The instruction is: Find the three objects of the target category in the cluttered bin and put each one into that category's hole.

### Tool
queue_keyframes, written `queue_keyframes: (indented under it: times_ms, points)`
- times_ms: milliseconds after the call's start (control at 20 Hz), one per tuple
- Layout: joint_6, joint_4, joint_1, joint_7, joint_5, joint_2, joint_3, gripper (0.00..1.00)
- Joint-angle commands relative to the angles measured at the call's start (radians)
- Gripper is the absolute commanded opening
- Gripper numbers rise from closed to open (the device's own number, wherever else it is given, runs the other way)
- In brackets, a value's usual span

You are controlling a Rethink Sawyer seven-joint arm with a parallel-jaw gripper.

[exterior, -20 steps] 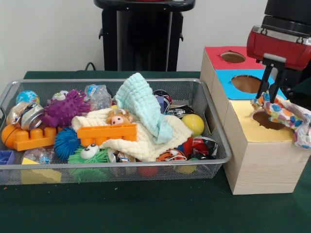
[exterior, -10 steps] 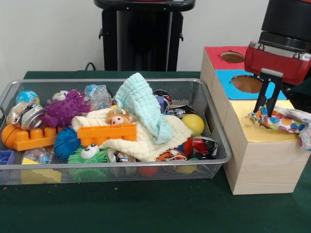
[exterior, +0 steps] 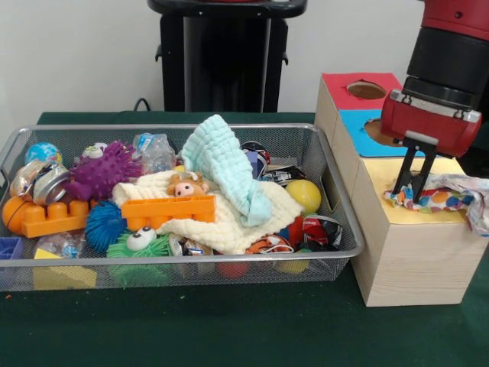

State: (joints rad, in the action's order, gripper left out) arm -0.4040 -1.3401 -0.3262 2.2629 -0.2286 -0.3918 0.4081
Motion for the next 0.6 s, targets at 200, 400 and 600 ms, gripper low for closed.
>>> queue_keyframes:
  times_ms: [200,400,600]
  points:
    - [0.019,-0.037,-0.061,0.214,-0.014,0.104,0.003,0.0]
    - [0.005,-0.031,-0.077,0.224,-0.03,0.111,0.026,0.0]
    - [-0.017,-0.033,-0.094,0.236,-0.051,0.104,0.046,0.0]
